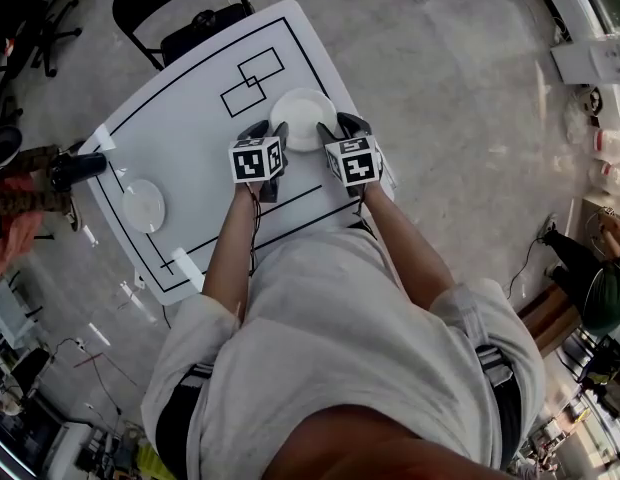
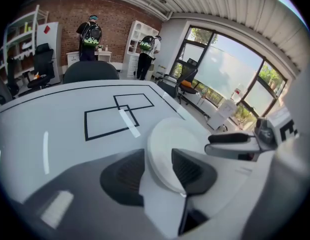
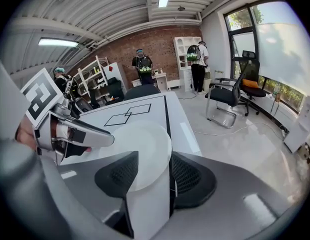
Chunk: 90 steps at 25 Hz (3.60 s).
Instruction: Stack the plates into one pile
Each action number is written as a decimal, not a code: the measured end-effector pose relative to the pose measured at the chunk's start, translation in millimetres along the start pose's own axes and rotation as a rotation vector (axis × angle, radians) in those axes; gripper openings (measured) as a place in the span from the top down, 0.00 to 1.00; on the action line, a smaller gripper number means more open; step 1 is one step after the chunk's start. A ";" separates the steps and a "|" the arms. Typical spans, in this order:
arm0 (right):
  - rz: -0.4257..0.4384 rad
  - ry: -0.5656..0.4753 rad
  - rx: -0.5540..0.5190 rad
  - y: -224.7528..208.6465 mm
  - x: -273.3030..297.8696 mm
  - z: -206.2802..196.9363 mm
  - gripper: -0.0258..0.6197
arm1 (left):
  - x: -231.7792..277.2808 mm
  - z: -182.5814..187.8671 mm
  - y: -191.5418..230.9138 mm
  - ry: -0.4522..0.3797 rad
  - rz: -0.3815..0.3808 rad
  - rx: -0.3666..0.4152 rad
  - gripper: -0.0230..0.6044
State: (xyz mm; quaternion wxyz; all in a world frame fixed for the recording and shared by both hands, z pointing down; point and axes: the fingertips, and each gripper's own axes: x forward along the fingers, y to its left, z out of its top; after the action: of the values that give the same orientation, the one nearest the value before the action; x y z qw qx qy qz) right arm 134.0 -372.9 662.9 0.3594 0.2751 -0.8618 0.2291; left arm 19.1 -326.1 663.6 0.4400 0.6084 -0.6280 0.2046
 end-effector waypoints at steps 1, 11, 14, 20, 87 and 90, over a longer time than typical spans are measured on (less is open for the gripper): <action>0.003 0.006 0.003 0.1 1.1 -1.0 0.63 | 0.6 0.5 0.3 -0.002 0.003 -0.010 0.69; 0.041 -0.001 -0.011 11.8 0.5 4.2 0.64 | -6.7 0.4 4.2 -0.022 -0.005 -0.110 0.70; 0.040 -0.026 -0.027 15.8 -1.6 12.1 0.65 | -12.6 2.6 7.0 -0.031 0.006 -0.101 0.70; 0.065 -0.051 -0.069 33.8 -7.0 21.3 0.66 | -34.0 2.6 16.0 -0.067 0.036 -0.119 0.69; 0.443 -0.033 -0.473 406.1 13.2 10.3 0.67 | -285.4 -165.9 252.5 -0.274 0.326 -0.519 0.70; 0.455 -0.029 -0.489 422.9 14.6 6.1 0.67 | -294.5 -175.0 263.7 -0.277 0.337 -0.532 0.69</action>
State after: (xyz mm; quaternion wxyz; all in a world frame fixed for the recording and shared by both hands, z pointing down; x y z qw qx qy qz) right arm -147.7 -66.5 586.5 0.3420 -0.0157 -0.9357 0.0858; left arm -214.3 31.0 593.5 0.4537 0.3824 -0.8048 0.0188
